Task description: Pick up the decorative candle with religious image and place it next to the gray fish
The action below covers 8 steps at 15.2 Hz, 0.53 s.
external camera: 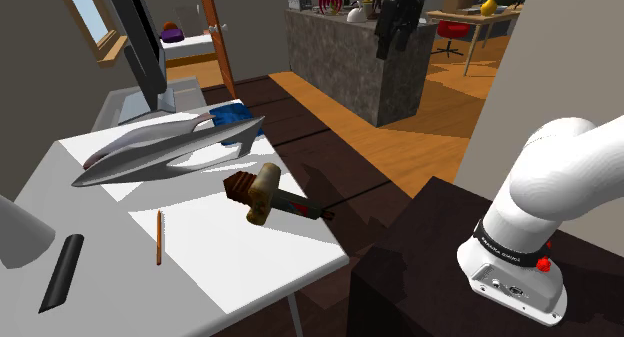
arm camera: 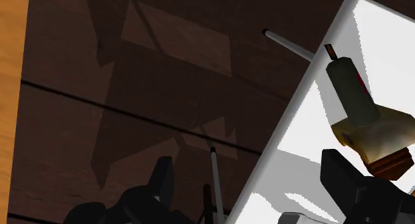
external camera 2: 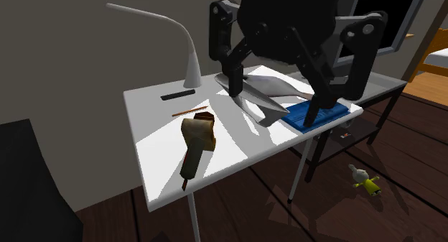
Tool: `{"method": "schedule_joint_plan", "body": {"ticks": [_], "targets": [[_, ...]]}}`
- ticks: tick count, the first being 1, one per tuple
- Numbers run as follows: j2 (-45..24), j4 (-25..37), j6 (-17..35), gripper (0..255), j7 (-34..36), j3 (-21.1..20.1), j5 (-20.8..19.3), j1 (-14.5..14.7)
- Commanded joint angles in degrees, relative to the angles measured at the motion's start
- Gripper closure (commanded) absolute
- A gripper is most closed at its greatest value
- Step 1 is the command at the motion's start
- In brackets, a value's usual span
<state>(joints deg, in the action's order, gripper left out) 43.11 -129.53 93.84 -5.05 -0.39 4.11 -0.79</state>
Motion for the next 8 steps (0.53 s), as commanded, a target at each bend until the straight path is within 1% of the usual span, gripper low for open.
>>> {"method": "schedule_joint_plan", "body": {"ticks": [1, 8], "targets": [[0.0, 0.0, 0.0, 0, 0.0, 0.0, 0.0, 0.0], [-1.85, -9.11, 13.68, 0, -0.21, -4.57, 2.95, 3.76]]}}
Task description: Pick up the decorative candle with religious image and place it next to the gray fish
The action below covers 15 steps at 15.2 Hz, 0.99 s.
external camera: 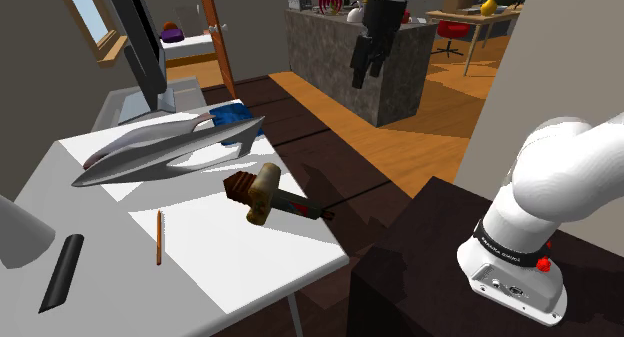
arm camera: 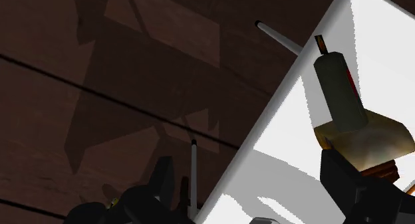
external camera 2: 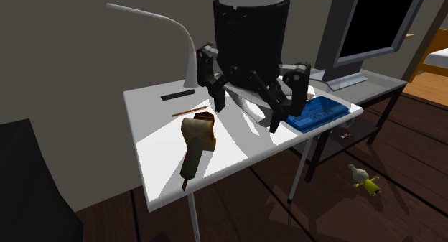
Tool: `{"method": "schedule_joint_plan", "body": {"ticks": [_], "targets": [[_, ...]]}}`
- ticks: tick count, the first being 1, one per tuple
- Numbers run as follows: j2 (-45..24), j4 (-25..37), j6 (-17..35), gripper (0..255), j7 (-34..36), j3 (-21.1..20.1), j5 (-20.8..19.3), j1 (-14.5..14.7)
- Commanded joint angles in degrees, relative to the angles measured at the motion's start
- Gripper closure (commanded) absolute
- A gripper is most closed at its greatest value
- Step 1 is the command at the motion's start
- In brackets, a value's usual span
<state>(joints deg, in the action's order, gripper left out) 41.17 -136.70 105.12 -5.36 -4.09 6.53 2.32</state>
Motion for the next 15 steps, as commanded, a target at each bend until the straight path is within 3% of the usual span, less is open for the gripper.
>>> {"method": "schedule_joint_plan", "body": {"ticks": [1, 15], "targets": [[-0.49, -3.0, 4.43, 0, 0.07, -1.55, 0.95, 1.22], [-17.05, -10.43, 34.04, 0, 0.28, -12.2, 4.35, 8.06]]}}
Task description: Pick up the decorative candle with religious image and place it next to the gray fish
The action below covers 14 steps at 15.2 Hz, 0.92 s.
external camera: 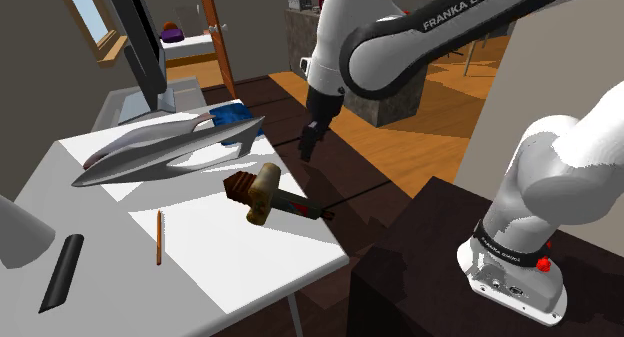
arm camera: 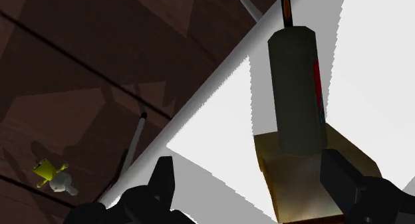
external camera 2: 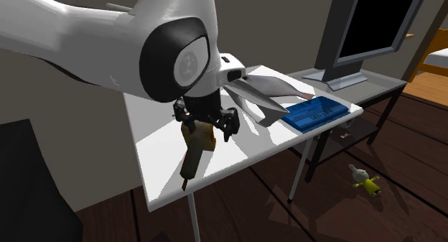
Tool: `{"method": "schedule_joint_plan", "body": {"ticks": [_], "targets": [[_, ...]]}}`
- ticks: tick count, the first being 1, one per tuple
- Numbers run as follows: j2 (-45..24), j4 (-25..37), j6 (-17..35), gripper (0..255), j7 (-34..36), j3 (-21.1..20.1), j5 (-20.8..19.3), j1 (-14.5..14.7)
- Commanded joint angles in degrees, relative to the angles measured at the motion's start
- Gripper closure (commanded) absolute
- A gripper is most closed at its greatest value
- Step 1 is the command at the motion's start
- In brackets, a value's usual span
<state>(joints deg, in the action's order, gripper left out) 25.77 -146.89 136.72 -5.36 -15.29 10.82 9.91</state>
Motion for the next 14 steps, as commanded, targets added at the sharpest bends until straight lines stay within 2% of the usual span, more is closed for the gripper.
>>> {"method": "schedule_joint_plan", "body": {"ticks": [1, 5, 8, 14], "targets": [[-3.4, -0.22, 4.56, 0, 0.5, -1.85, -0.11, 0.73], [-10.94, 0.55, 12.81, 0, 2.1, -5.48, -2.1, 1.21], [-17.15, 1.86, 18.6, 0, 4.8, -8.41, -5.91, 0.79], [-22.99, 2.65, 23.44, 0, 8.6, -9.61, -11.21, -0.47]]}}
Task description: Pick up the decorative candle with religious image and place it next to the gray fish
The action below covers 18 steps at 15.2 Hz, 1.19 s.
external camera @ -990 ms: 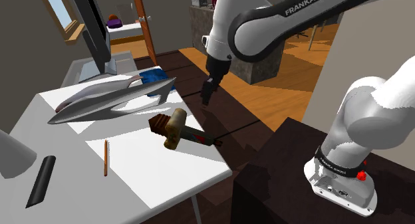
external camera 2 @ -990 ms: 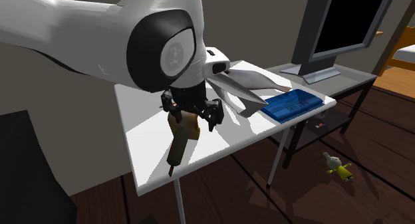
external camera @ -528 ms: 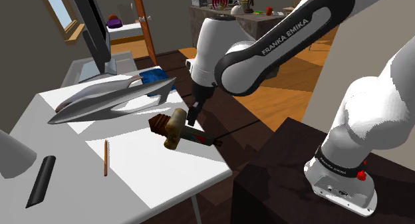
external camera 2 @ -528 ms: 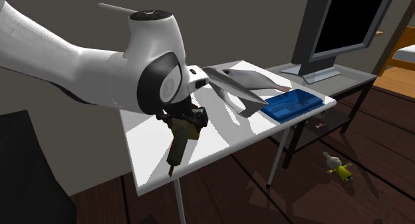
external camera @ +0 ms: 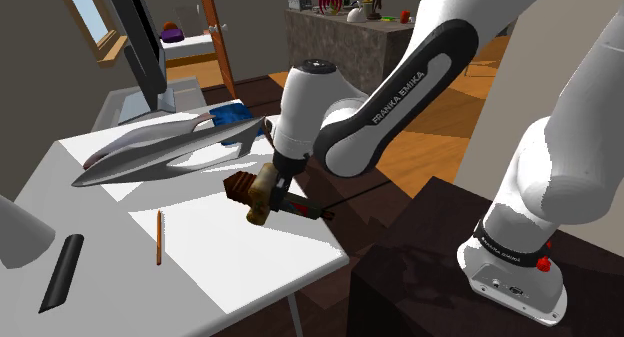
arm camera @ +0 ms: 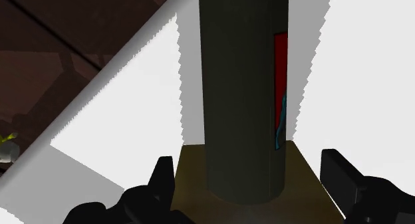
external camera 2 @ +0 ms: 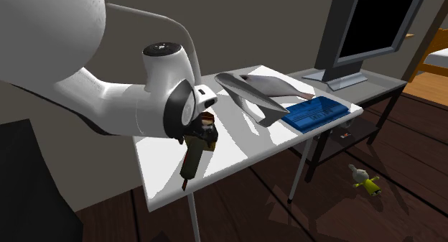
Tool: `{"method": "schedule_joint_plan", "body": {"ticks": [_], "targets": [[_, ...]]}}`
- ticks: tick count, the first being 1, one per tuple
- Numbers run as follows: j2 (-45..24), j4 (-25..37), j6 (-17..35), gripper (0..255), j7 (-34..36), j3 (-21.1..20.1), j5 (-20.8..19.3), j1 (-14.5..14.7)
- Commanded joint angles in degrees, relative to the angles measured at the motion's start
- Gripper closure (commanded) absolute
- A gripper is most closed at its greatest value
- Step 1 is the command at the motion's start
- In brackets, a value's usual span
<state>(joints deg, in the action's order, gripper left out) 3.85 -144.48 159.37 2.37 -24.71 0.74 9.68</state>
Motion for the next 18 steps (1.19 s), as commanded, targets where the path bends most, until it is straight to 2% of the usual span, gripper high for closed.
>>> {"method": "schedule_joint_plan", "body": {"ticks": [1, 3, 10, 11, 18], "targets": [[-2.05, 0.39, 1.52, 0, 1.66, -0.25, -2.21, -0.42], [-3.61, 0.66, 2.65, 0, 3.02, -0.22, -4.09, -0.63], [-3.61, 0.66, 2.65, 0, 3.02, -0.17, -4.09, -0.59], [-3.61, 0.66, 2.65, 255, 3.02, -0.17, -4.09, -0.59], [-3.61, 0.66, 2.65, 255, 3.02, -0.17, -4.09, -0.59]]}}
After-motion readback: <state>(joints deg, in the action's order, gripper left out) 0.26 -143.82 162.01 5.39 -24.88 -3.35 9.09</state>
